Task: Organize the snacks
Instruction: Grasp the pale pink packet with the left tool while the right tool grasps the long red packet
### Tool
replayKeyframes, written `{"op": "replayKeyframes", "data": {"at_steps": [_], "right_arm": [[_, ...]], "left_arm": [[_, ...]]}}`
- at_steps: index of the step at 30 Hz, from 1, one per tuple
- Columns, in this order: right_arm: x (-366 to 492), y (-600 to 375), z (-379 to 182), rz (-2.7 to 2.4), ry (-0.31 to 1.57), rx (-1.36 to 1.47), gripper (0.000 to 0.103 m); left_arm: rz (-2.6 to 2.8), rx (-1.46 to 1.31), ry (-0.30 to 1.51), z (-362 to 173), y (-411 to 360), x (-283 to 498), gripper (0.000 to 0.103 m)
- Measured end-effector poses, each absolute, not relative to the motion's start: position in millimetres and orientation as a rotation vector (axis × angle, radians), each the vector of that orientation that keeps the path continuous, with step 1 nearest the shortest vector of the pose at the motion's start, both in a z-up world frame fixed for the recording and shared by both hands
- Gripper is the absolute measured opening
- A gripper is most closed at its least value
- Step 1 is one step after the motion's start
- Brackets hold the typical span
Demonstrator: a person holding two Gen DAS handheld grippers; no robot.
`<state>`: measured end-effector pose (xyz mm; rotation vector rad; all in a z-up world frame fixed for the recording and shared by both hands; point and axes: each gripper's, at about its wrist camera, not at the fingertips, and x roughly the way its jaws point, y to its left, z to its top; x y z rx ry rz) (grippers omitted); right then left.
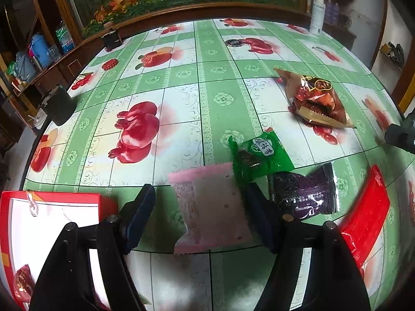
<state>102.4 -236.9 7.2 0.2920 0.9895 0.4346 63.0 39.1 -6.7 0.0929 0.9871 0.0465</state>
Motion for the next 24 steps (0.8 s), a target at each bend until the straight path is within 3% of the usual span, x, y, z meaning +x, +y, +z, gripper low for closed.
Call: {"op": "replayKeyframes", "data": {"at_steps": [2, 6, 24], "right_arm": [[101.8, -234.0, 6.2, 0.442, 0.988, 0.289, 0.074], [100.6, -216.8, -1.2, 0.448, 1.005, 0.236, 0.074], [74.7, -160.4, -20.5, 0.41, 0.91, -0.207, 0.073]], "left_arm": [[0.027, 0.079, 0.977, -7.9, 42.0, 61.4, 0.07], [-0.031, 0.047, 0.967, -7.6, 41.8, 57.9, 0.049], [-0.166, 0.122, 0.954, -4.2, 14.3, -11.3, 0.046]]}}
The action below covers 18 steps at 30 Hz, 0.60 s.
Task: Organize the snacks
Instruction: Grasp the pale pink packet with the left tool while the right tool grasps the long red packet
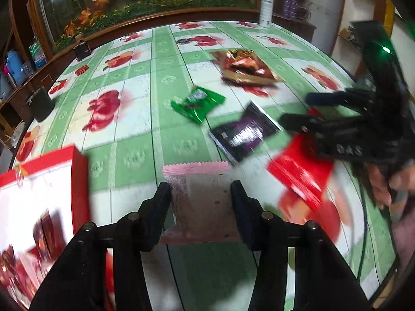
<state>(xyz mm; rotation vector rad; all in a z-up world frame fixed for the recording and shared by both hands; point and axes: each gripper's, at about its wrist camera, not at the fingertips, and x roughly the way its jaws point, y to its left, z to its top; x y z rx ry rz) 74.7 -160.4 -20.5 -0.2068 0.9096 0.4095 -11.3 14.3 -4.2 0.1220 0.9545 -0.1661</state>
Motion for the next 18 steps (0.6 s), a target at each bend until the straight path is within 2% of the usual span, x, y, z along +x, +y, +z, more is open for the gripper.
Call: {"op": "replayKeyframes", "data": {"at_steps": [7, 11, 15, 18], "right_arm": [[57.1, -169.7, -17.9, 0.427, 0.97, -0.219, 0.074], [35.8, -182.3, -18.2, 0.429, 1.036, -0.23, 0.086], [6.3, -207.1, -13.1, 0.441, 1.074, -0.212, 0.086], [-3.8, -242.9, -4.4, 0.352, 1.126, -0.068, 0.086]], "left_arm": [[-0.226, 0.129, 0.977, -2.8, 12.6, -59.5, 0.046], [-0.252, 0.132, 0.98, -2.5, 15.6, -77.2, 0.046], [-0.261, 0.131, 0.966, -2.9, 17.6, -84.2, 0.046], [-0.259, 0.129, 0.956, -3.3, 17.4, -86.3, 0.046]]}}
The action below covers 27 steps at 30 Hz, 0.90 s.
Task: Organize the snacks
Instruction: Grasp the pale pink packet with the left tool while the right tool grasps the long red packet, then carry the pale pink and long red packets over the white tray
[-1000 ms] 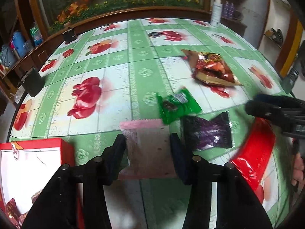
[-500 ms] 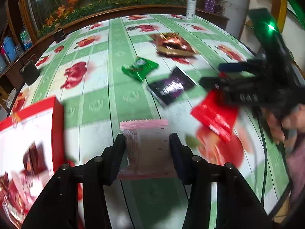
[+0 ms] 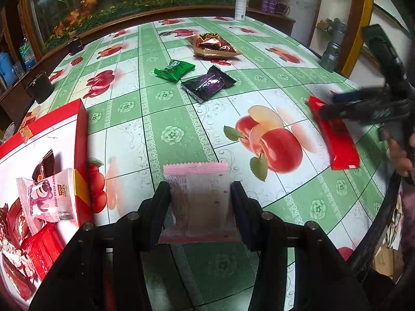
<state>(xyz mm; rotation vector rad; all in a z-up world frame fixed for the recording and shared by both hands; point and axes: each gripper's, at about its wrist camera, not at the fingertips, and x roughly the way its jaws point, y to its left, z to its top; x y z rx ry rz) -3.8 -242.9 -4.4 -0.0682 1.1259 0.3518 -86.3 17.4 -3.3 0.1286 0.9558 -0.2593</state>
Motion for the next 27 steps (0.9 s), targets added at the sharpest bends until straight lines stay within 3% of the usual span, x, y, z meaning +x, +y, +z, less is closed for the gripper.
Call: {"op": "replayKeyframes", "data": {"at_steps": [4, 14, 19, 21, 23, 27], "right_arm": [[-21.0, -271.8, -2.6, 0.228, 1.192, 0.139, 0.086], [-46.7, -210.9, -6.6, 0.067, 1.192, -0.09, 0.082], [-54.6, -214.3, -4.8, 0.103, 1.164, -0.067, 0.081], [-57.4, -215.8, -2.7, 0.112, 1.156, -0.066, 0.075], [-60.4, -217.4, 0.4, 0.113, 1.136, -0.054, 0.056], [-59.4, -213.7, 0.4, 0.119, 1.109, -0.057, 0.052]], "left_arm": [[-0.257, 0.123, 0.941, -3.7, 16.1, -85.9, 0.046], [-0.237, 0.087, 0.934, -4.0, 16.9, -86.1, 0.046], [-0.232, 0.091, 0.933, -4.6, 15.3, -83.6, 0.048], [-0.232, 0.088, 0.935, -4.5, 14.9, -81.6, 0.048], [-0.234, 0.091, 0.935, -4.6, 13.3, -79.6, 0.048], [-0.244, 0.096, 0.93, -4.4, 12.3, -79.9, 0.047]]}}
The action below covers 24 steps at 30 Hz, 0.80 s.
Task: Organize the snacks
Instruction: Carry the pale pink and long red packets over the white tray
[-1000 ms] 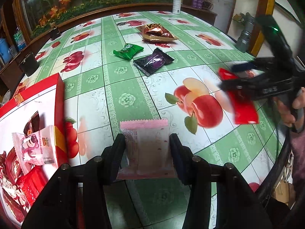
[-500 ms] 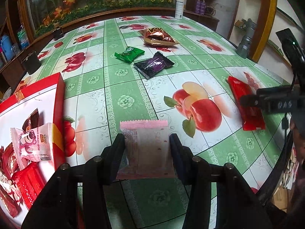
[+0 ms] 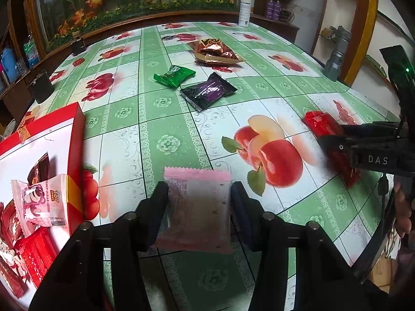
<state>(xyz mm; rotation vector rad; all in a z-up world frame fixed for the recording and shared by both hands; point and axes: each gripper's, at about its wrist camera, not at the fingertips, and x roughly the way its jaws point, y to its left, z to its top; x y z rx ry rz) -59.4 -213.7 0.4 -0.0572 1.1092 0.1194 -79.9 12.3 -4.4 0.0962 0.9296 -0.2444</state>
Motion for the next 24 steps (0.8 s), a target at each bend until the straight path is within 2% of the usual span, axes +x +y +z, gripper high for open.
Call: {"op": "replayKeyframes", "data": {"at_steps": [4, 14, 24], "right_arm": [[-53.1, -209.0, -1.2, 0.177, 1.085, -0.008, 0.051], [-36.6, -201.6, -2.3, 0.327, 1.108, 0.169, 0.051], [-31.2, -178.1, 3.0, 0.423, 1.079, 0.202, 0.051]], "left_arm": [[-0.254, 0.054, 0.93, -2.9, 18.5, -79.2, 0.043], [-0.288, -0.037, 0.938, 1.7, 27.9, -83.8, 0.043], [-0.308, -0.068, 0.891, 22.9, 34.4, -93.3, 0.043]]}}
